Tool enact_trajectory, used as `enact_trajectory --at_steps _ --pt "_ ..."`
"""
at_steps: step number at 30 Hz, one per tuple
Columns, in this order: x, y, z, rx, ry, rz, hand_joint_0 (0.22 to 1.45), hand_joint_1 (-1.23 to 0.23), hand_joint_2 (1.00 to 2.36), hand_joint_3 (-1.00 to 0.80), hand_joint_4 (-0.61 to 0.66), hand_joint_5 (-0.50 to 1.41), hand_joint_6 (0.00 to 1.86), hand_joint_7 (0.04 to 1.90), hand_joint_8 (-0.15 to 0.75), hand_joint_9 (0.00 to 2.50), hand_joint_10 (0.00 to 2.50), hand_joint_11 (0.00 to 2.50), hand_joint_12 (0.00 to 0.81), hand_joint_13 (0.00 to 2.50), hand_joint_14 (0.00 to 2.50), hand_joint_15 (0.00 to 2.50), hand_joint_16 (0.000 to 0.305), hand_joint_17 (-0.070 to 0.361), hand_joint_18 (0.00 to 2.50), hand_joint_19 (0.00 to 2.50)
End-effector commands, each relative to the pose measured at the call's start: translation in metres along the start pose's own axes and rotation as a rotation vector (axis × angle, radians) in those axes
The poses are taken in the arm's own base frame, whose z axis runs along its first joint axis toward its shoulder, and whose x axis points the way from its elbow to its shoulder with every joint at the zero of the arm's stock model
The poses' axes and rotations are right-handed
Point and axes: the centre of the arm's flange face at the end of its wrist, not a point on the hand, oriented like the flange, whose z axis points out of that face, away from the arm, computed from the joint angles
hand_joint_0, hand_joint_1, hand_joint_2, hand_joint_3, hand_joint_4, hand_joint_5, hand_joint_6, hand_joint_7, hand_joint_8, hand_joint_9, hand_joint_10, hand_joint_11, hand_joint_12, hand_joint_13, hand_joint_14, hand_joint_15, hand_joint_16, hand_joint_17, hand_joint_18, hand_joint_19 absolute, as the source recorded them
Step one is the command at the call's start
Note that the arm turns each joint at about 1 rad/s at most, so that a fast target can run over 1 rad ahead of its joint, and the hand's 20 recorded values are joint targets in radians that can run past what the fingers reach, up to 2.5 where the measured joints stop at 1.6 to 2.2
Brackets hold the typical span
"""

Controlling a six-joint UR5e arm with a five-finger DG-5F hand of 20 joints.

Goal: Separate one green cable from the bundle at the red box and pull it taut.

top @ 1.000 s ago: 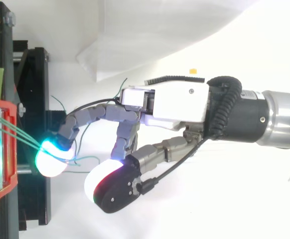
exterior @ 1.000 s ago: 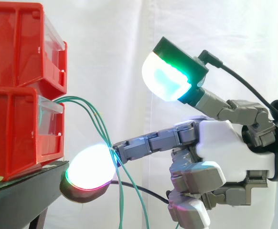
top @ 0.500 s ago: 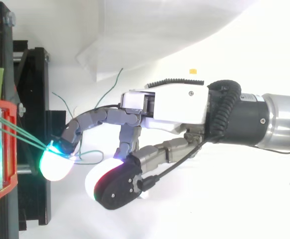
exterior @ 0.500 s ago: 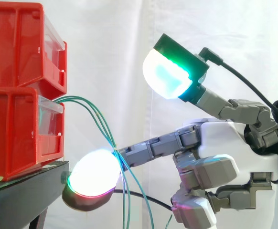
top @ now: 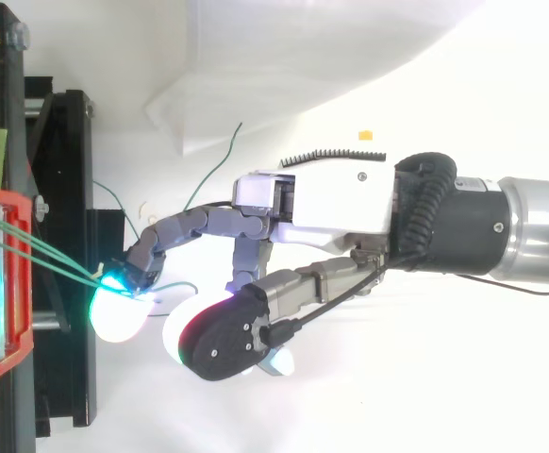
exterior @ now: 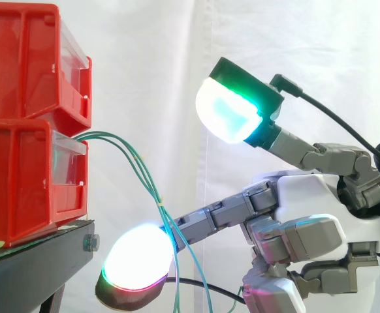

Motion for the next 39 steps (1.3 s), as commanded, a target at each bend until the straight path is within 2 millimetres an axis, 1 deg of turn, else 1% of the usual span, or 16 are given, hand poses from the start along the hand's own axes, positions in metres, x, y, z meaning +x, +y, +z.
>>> enact_trajectory --at_steps 1,6,12,16,19,22,25,31,34,35,39 --pt "-0.0016 -0.0003 -0.0005 0.004 -0.003 0.028 0.44 -0.34 1.0 -0.5 0.3 -0.05 0.5 0.74 0.277 1.6 0.03 0.97 0.382 1.35 0.02 0.73 0.069 0.154 1.35 0.21" --pt "0.0002 -0.002 -0.0009 0.011 -0.004 0.086 0.44 -0.35 1.0 -0.5 0.31 -0.05 0.5 0.75 0.283 1.6 0.03 0.96 0.385 1.34 0.02 0.74 0.068 0.154 1.34 0.21" --pt "-0.0002 -0.0009 -0.001 0.01 -0.008 0.151 0.44 -0.35 1.0 -0.5 0.33 -0.03 0.5 0.76 0.266 1.62 0.03 0.95 0.375 1.35 0.02 0.74 0.068 0.153 1.33 0.22" --pt "-0.0001 -0.0013 -0.0006 0.01 -0.008 0.165 0.45 -0.36 1.0 -0.5 0.34 -0.02 0.5 0.76 0.247 1.65 0.03 0.9 0.367 1.38 0.02 0.75 0.066 0.149 1.31 0.23" --pt "-0.0002 -0.0009 -0.001 0.01 -0.008 0.174 0.46 -0.36 1.0 -0.5 0.34 0.01 0.5 0.78 0.227 1.73 0.03 0.86 0.358 1.41 0.02 0.76 0.065 0.145 1.3 0.24" --pt "-0.0003 -0.001 -0.0012 0.011 -0.009 0.181 0.47 -0.34 1.0 -0.5 0.32 0.04 0.5 0.82 0.206 1.75 0.02 0.72 0.341 1.44 0.02 0.75 0.062 0.139 1.3 0.26" --pt "-0.0003 -0.0003 -0.0008 0.009 -0.009 0.182 0.47 -0.3 1.0 -0.5 0.31 0.06 0.5 0.86 0.198 1.79 0.02 0.64 0.33 1.48 0.02 0.75 0.06 0.135 1.3 0.26" --pt "-0.0003 -0.001 -0.0012 0.011 -0.009 0.183 0.48 -0.19 1.0 -0.5 0.27 0.08 0.5 0.95 0.209 1.84 0.02 0.53 0.319 1.53 0.02 0.75 0.059 0.132 1.3 0.28" --pt "-0.0016 -0.0031 -0.0034 0.031 -0.021 0.225 0.46 -0.16 1.0 -0.5 0.29 0.08 0.51 0.95 0.213 1.85 0.02 0.5 0.326 1.54 0.02 0.75 0.059 0.132 1.3 0.27" --pt "-0.0018 -0.0035 -0.0038 0.035 -0.023 0.233 0.43 -0.13 1.0 -0.5 0.31 0.08 0.5 0.94 0.229 1.83 0.02 0.46 0.341 1.54 0.02 0.73 0.062 0.14 1.33 0.26" --pt "-0.0031 -0.0061 -0.0053 0.05 -0.036 0.257 0.41 -0.14 1.0 -0.5 0.35 0.07 0.5 0.91 0.247 1.79 0.02 0.44 0.357 1.52 0.02 0.71 0.064 0.145 1.32 0.25"
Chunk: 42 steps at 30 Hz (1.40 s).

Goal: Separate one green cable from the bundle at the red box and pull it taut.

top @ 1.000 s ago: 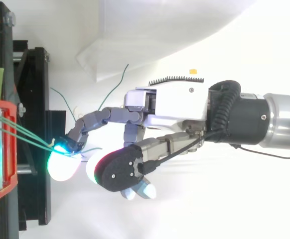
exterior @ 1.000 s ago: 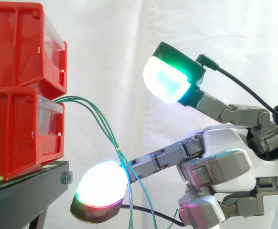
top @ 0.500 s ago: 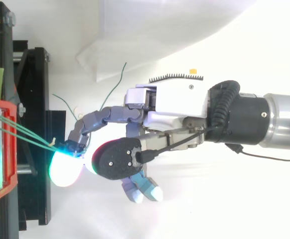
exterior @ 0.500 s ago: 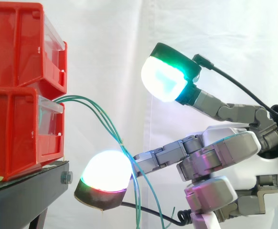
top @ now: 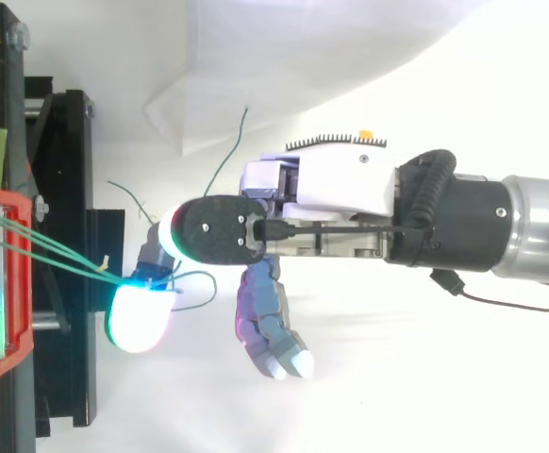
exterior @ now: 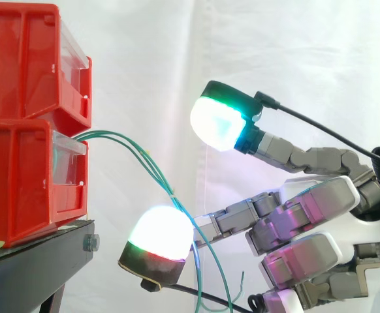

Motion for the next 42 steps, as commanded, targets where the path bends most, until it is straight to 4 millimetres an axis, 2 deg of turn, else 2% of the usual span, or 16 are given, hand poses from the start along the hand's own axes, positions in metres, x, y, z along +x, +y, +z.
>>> enact_trajectory --at_steps 1,11,17,21,26,42 --pt "-0.002 -0.001 -0.002 0.012 -0.018 0.024 0.41 -0.14 1.0 -0.5 0.35 0.07 0.5 0.91 0.243 1.79 0.02 0.44 0.358 1.51 0.02 0.71 0.064 0.144 1.3 0.25" --pt "-0.011 -0.002 -0.006 0.028 -0.105 0.053 0.43 -0.19 1.0 -0.5 0.33 0.07 0.5 0.9 0.238 1.78 0.02 0.44 0.348 1.49 0.02 0.71 0.06 0.136 1.24 0.29" --pt "-0.013 -0.005 -0.009 0.043 -0.114 0.156 0.46 -0.24 1.0 -0.5 0.31 0.07 0.5 0.91 0.233 1.78 0.02 0.43 0.336 1.48 0.02 0.72 0.056 0.127 1.19 0.32" --pt "-0.011 -0.005 -0.009 0.047 -0.114 0.163 0.5 -0.33 1.0 -0.5 0.28 0.08 0.5 0.93 0.22 1.8 0.02 0.47 0.31 1.48 0.02 0.74 0.049 0.111 1.13 0.37" --pt "-0.006 -0.004 -0.008 0.048 -0.107 0.161 0.59 -0.53 1.0 -0.5 0.26 0.09 0.5 0.97 0.213 1.82 0.02 0.49 0.285 1.47 0.02 0.77 0.04 0.089 1.06 0.46" --pt "0.002 0.017 -0.005 0.089 -0.112 0.159 0.62 -0.56 1.0 -0.5 0.26 0.09 0.51 0.99 0.215 1.86 0.02 0.5 0.283 1.49 0.02 0.77 0.038 0.086 1.08 0.48"
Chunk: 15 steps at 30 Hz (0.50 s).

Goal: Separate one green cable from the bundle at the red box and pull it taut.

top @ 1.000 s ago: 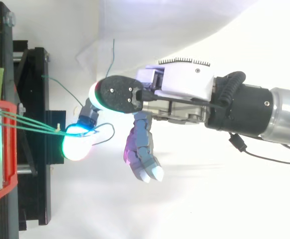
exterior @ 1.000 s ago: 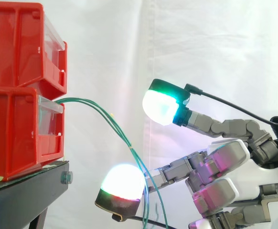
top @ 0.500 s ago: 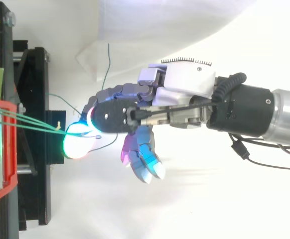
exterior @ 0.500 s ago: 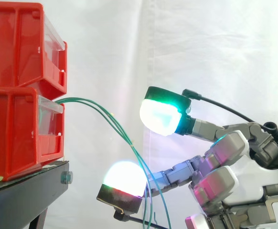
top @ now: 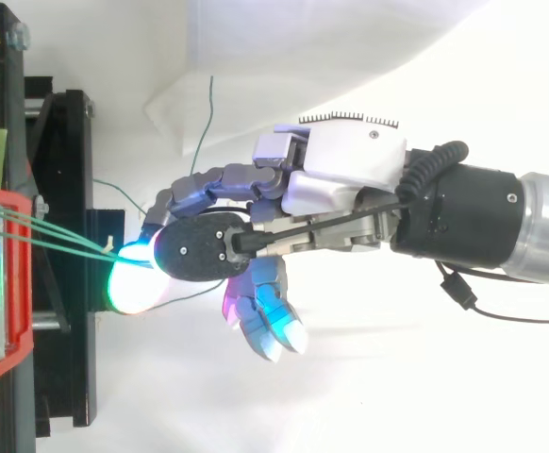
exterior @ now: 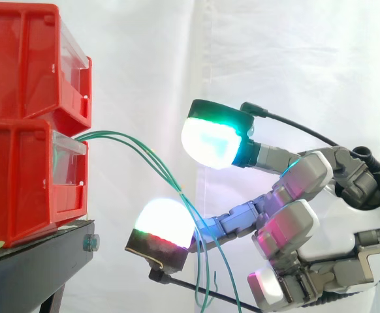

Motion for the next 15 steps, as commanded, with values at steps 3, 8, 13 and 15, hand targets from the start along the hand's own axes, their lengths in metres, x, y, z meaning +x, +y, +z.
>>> enact_trajectory --at_steps 3,8,13,15 --pt "-0.001 0.0017 -0.0026 0.031 -0.012 -0.009 0.6 -0.52 1.0 -0.5 0.25 0.09 0.51 1.0 0.216 1.86 0.02 0.49 0.284 1.49 0.02 0.78 0.039 0.088 1.08 0.48" --pt "-0.0031 0.0025 -0.0024 0.03 -0.015 -0.007 0.5 -0.41 1.0 -0.5 0.29 0.09 0.51 1.01 0.226 1.84 0.02 0.43 0.311 1.51 0.02 0.74 0.045 0.101 1.13 0.45" --pt "-0.006 0.0044 -0.0019 0.027 -0.019 -0.003 0.42 -0.28 1.0 -0.5 0.32 0.09 0.51 1.01 0.25 1.84 0.01 0.35 0.343 1.55 0.02 0.71 0.052 0.118 1.2 0.39" --pt "-0.006 0.0044 -0.0019 0.027 -0.019 0.002 0.41 -0.27 1.0 -0.5 0.32 0.09 0.51 1.01 0.249 1.84 0.01 0.33 0.346 1.56 0.02 0.7 0.053 0.119 1.21 0.39"
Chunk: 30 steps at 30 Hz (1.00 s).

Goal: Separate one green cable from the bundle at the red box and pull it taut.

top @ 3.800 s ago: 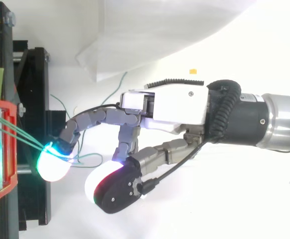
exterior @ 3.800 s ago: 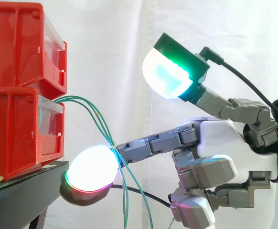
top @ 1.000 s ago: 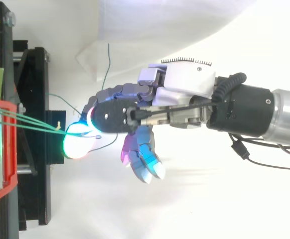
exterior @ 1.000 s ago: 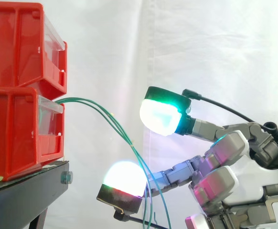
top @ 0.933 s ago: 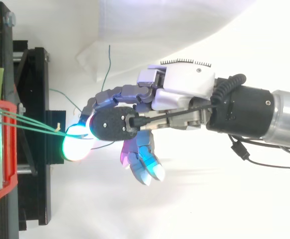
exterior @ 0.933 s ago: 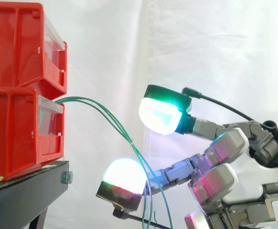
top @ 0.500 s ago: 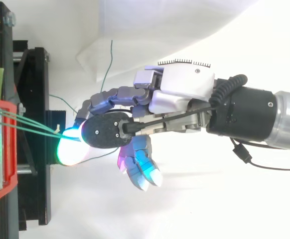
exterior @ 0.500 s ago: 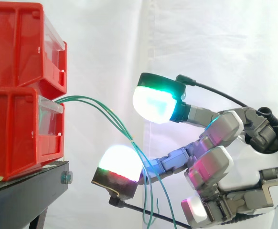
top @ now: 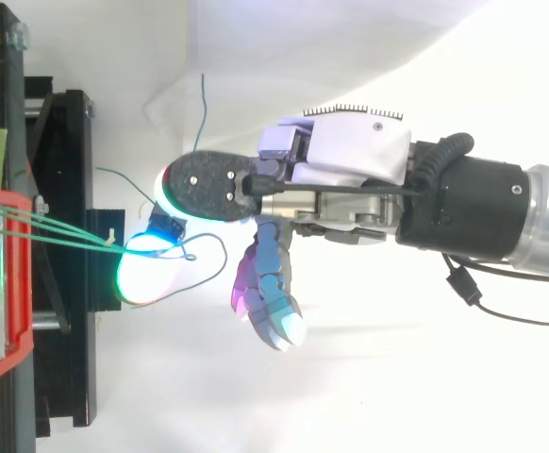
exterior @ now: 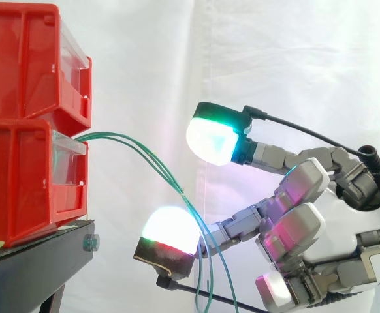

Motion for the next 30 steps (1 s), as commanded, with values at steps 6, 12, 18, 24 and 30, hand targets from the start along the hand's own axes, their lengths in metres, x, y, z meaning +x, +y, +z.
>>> enact_trajectory --at_steps 6,12,18,24,30 --pt "-0.0011 0.0007 0.0002 -0.002 -0.004 0.006 0.47 -0.3 1.0 -0.5 0.24 0.11 0.51 1.06 0.249 1.88 0.02 0.38 0.318 1.54 0.02 0.72 0.047 0.106 1.16 0.48" --pt "-0.0011 0.0007 0.0002 -0.002 -0.004 0.006 0.63 -0.46 1.0 -0.5 0.14 0.13 0.5 1.2 0.204 1.97 0.02 0.51 0.281 1.51 0.02 0.76 0.036 0.08 1.13 0.63" --pt "-0.0014 0.0007 0.0001 -0.002 -0.006 0.01 0.73 -0.6 1.0 -0.5 0.14 0.14 0.5 1.24 0.206 2.02 0.02 0.57 0.284 1.53 0.02 0.77 0.036 0.08 1.17 0.66" --pt "-0.0015 0.0008 0.0001 -0.002 -0.007 0.016 0.75 -0.66 1.0 -0.47 0.13 0.14 0.5 1.25 0.21 2.02 0.03 0.58 0.288 1.54 0.02 0.78 0.035 0.079 1.18 0.67" --pt "-0.0042 0.0009 -0.0006 0.005 -0.014 0.022 0.69 -0.62 1.0 -0.5 0.13 0.14 0.5 1.26 0.214 1.99 0.02 0.51 0.286 1.54 0.02 0.77 0.036 0.082 1.17 0.67"
